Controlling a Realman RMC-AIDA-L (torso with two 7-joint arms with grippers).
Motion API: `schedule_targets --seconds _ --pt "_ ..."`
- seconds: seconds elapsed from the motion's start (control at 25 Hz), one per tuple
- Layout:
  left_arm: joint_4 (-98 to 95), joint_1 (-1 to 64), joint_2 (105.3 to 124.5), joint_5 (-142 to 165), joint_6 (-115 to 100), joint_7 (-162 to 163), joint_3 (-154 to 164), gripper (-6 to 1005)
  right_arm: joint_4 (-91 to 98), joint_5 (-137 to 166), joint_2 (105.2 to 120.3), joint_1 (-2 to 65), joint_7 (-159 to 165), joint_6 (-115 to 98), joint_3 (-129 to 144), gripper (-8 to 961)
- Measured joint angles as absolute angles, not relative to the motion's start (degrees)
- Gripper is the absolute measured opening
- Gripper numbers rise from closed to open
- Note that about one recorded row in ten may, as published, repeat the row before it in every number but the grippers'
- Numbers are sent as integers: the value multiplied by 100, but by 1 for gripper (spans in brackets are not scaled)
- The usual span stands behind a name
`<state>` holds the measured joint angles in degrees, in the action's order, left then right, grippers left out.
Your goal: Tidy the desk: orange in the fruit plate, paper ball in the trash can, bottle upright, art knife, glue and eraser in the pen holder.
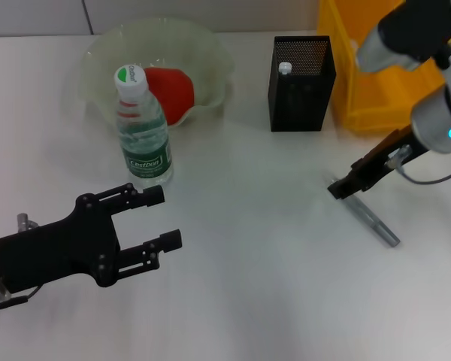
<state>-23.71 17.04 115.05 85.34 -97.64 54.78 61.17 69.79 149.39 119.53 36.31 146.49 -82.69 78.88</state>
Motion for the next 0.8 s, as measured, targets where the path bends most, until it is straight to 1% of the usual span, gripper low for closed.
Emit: schedule_targets --seconds 0.32,0.52,0.64,0.8 --pt "-2350 1731 11506 8535 -9730 5481 6117 702 6282 14945 11951 3777 14680 -7702 7974 603" --pt "-2341 1731 11518 8537 -9668 5484 6117 702 5985 14949 11946 3869 14682 -7532 8023 440" --pt "-2341 1732 11531 8539 -9666 5484 6117 702 5854 14946 11944 3917 14671 -7456 8031 279" --pt "-2340 1732 11532 8542 -9666 5484 6117 702 5967 14929 11945 3873 14646 -7460 8033 223"
